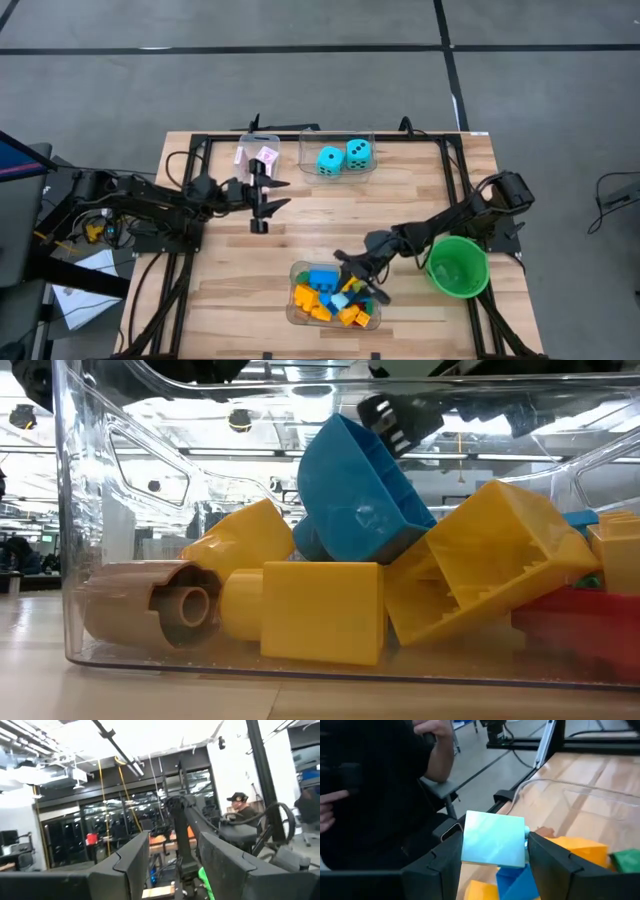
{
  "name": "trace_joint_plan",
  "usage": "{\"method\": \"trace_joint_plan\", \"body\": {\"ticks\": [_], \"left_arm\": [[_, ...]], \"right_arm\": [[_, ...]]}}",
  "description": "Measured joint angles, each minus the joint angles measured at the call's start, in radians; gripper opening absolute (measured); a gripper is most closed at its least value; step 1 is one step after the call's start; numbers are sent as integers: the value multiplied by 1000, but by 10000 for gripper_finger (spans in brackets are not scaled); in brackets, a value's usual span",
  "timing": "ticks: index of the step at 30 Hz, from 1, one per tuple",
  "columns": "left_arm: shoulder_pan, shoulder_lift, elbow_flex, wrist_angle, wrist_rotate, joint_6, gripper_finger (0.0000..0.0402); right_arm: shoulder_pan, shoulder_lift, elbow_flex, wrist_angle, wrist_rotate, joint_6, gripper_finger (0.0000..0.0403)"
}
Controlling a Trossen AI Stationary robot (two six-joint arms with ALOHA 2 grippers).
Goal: Pick & Place Toys
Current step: Put the light blue game piece into the bottom transparent bin, then return to Home Position
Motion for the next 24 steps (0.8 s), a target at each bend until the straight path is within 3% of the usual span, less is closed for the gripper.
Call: {"method": "trace_joint_plan", "body": {"ticks": [6, 16, 24], "left_arm": [[-28, -7, 0, 14, 36, 1, 167], [-39, -7, 0, 12, 39, 52, 167], [-39, -7, 0, 12, 39, 53, 167]], "right_arm": [[8, 17, 22, -21, -8, 4, 191], [5, 17, 22, -37, 3, 7, 246], [-4, 17, 22, -54, 3, 6, 259]]}}
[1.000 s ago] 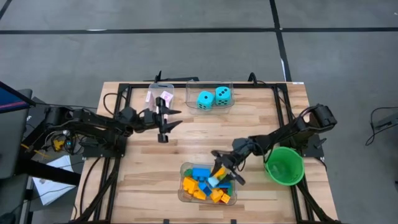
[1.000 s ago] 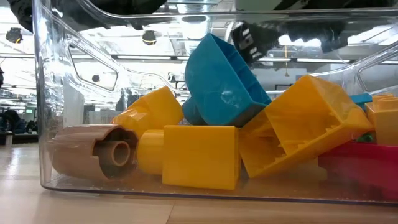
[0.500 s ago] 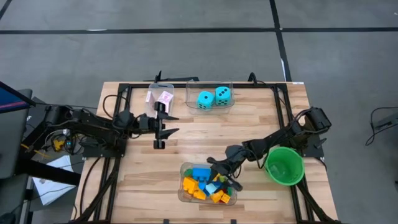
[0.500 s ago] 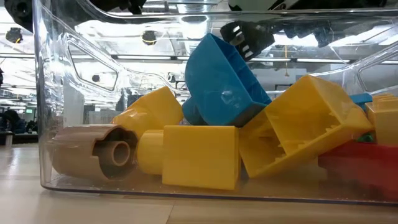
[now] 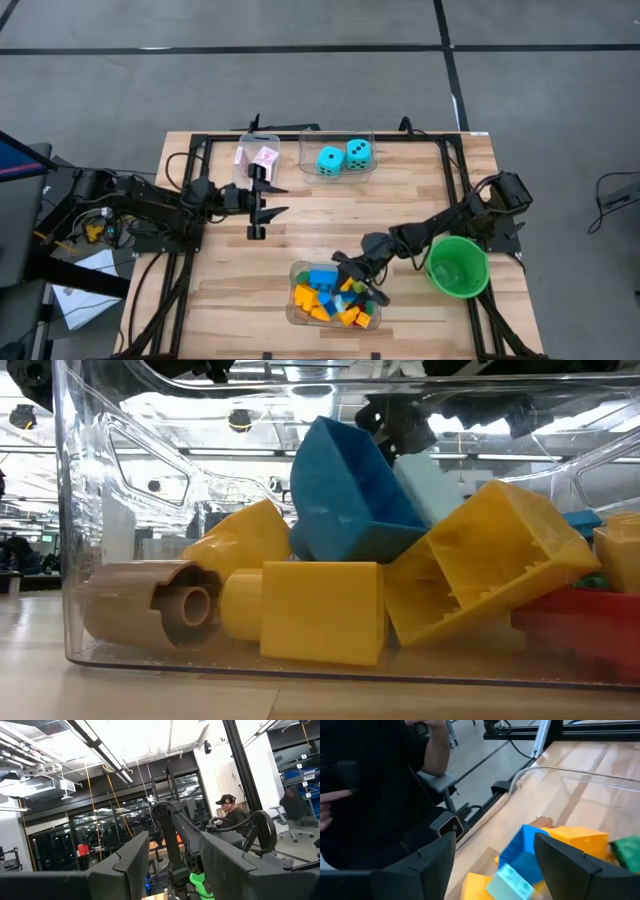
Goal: Pick & Place Toys
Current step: Return to Home Position
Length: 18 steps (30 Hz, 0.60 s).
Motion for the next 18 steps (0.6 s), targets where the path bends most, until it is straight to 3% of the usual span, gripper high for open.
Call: {"method": "trace_joint_plan", "body": {"ticks": [5, 8, 12, 15, 18], "left_arm": [[0, 0, 0, 0, -14, 1, 167], [6, 0, 0, -1, -93, 2, 167], [38, 0, 0, -28, -192, 29, 155], [70, -15, -6, -45, -194, 14, 129], [116, -63, -37, -76, -116, -24, 87]], "right_arm": [[-16, 0, 0, -14, 6, -4, 260], [-35, -12, 0, -29, 19, 7, 260], [-57, -55, -23, -113, 151, 8, 252], [-75, -124, -82, -91, 238, 20, 236], [-86, -222, -151, -57, 282, 47, 212]]}}
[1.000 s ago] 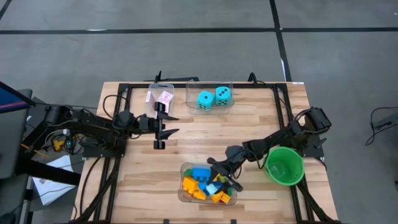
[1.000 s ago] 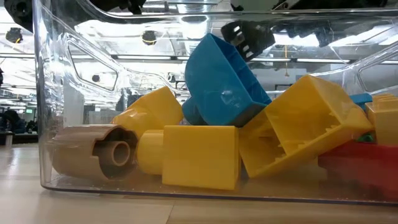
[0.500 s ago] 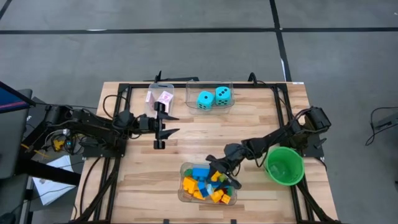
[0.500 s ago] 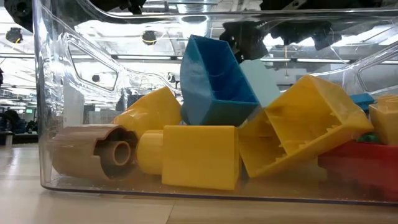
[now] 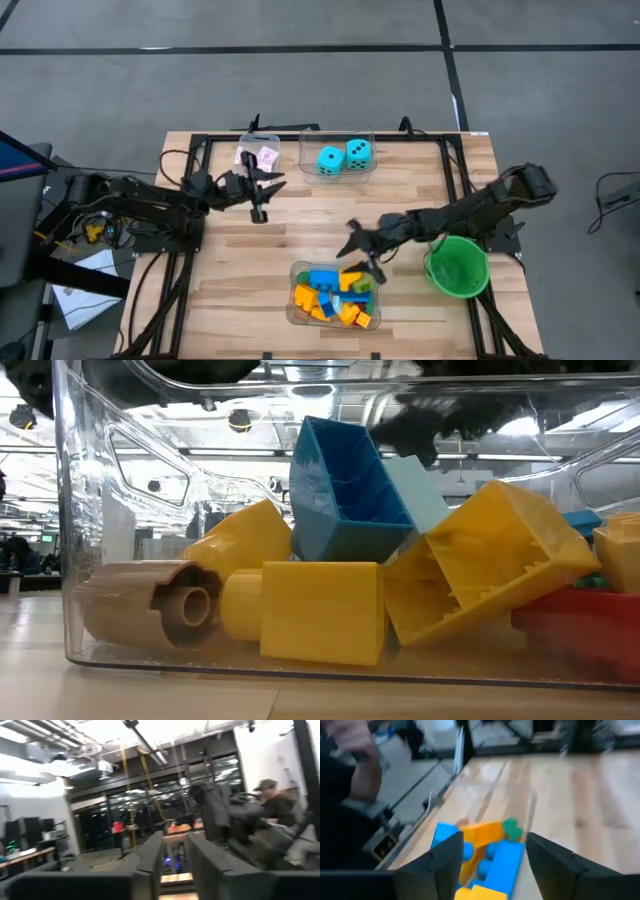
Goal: Pick & Place Toys
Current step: Return to Home Position
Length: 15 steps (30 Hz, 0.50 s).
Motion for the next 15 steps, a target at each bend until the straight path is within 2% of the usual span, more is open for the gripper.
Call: {"method": "trace_joint_plan", "body": {"ticks": [3, 5, 11, 13, 15], "left_arm": [[63, -63, -47, -10, 91, -55, 31], [110, -113, -73, -20, 125, -104, 9], [278, -221, -175, -111, 146, -180, 1], [344, -247, -202, -94, 204, -217, 4], [406, -282, -247, -104, 306, -251, 4]], "right_arm": [[-2, -120, -78, 26, 63, 12, 187], [4, -184, -121, 27, 116, 13, 169], [10, -342, -211, 24, 246, 9, 123], [9, -373, -226, 23, 268, 8, 113], [10, -400, -239, 26, 274, 9, 106]]}}
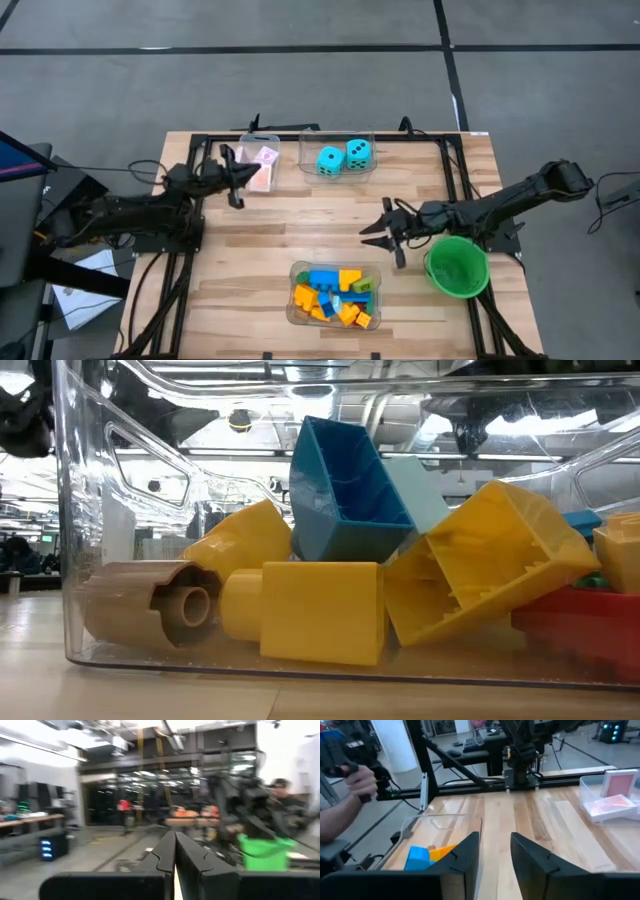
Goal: Pick & Place Toys
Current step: Return to Home Position
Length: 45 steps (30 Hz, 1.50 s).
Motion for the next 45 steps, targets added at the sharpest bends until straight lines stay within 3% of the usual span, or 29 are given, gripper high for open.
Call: {"method": "trace_joint_plan", "body": {"ticks": [4, 8, 13, 19, 29, 36, 45], "left_arm": [[69, -69, -57, 9, 157, -104, 1], [41, -149, -109, -8, 169, -181, 1], [-66, -214, -109, -194, 152, -167, 0], [-181, -296, -109, -270, -41, -121, 0], [-177, -583, -109, -583, -91, -85, 0], [-220, -816, -109, -908, -235, -113, 0], [-417, -814, -109, -924, -575, -36, 0]], "right_arm": [[0, -13, -6, -1, -1, 12, 102], [-3, -5, -7, -3, -2, 9, 102], [-2, -1, -7, -14, -2, -1, 102], [1, -2, -6, -28, -7, 17, 102], [7, -2, -6, -75, -6, 41, 102], [29, -2, -6, -77, -7, 41, 102], [25, -2, -5, -59, -1, 41, 102]]}}
